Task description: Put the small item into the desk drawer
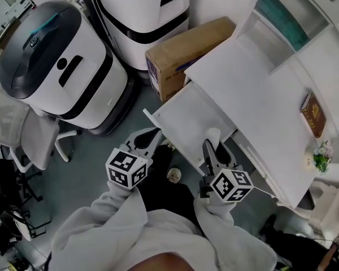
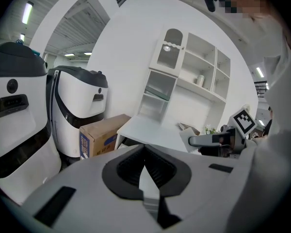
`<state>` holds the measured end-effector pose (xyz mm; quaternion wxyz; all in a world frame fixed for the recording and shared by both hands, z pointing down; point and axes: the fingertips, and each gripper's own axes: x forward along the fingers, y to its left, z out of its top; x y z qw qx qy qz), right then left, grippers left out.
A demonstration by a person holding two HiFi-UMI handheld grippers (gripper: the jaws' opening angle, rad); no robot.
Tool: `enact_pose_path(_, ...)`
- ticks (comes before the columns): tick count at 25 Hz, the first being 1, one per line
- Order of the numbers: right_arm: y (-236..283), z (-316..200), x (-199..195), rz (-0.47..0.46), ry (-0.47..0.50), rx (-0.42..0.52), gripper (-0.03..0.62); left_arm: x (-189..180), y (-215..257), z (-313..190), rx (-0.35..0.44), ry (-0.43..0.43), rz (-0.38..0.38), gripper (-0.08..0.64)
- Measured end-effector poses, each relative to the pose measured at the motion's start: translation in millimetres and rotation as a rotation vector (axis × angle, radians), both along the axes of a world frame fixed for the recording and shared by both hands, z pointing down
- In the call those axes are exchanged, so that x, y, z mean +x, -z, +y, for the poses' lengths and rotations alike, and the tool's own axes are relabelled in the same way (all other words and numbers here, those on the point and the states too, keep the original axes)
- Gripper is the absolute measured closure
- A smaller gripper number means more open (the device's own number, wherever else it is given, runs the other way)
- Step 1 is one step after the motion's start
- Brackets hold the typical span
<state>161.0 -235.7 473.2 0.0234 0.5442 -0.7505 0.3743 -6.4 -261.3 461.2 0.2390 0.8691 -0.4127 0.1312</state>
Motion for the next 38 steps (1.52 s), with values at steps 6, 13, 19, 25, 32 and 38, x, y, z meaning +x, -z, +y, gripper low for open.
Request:
enact_pose_path(6,-17.6,-33.4,-4.0,0.017,0.001,-0.048,0.413,2.1,-12.6,-30.8,-0.041,-0.026,0.001,0.545)
enact_pose_path(13,-47.3,-59.0,-5.0,0.033,-0.026,-0.117,0.413,4.8,-27.9,-65.8,-0.080,-0.068,-0.015,0.545)
enact_pose_path(19,-85.8,-74.5,2.8,0.113,-0.054,-0.191,0.413,12.6,-39.1,-91.7,-0.105,-0.121,-0.027,0.545)
enact_pose_path(25,-128.6,-90.3,5.3,0.155,-0.066,-0.269,0.413,12.5,-53.2,-112.9,-0.136,-0.152,-0.038,0.545)
enact_pose_path(32,-173.0,-113.2,5.7,0.196,-0.079,-0.314,0.413,12.9,-71.6,-128.4,-0.175,-0.186,-0.053,0.545)
enact_pose_path(38,-208.0,-140.2,2.2,0.247,-0.087,-0.297,0.413,12.0,-79.4,-141.5,-0.178,-0.202,-0.065,0.545)
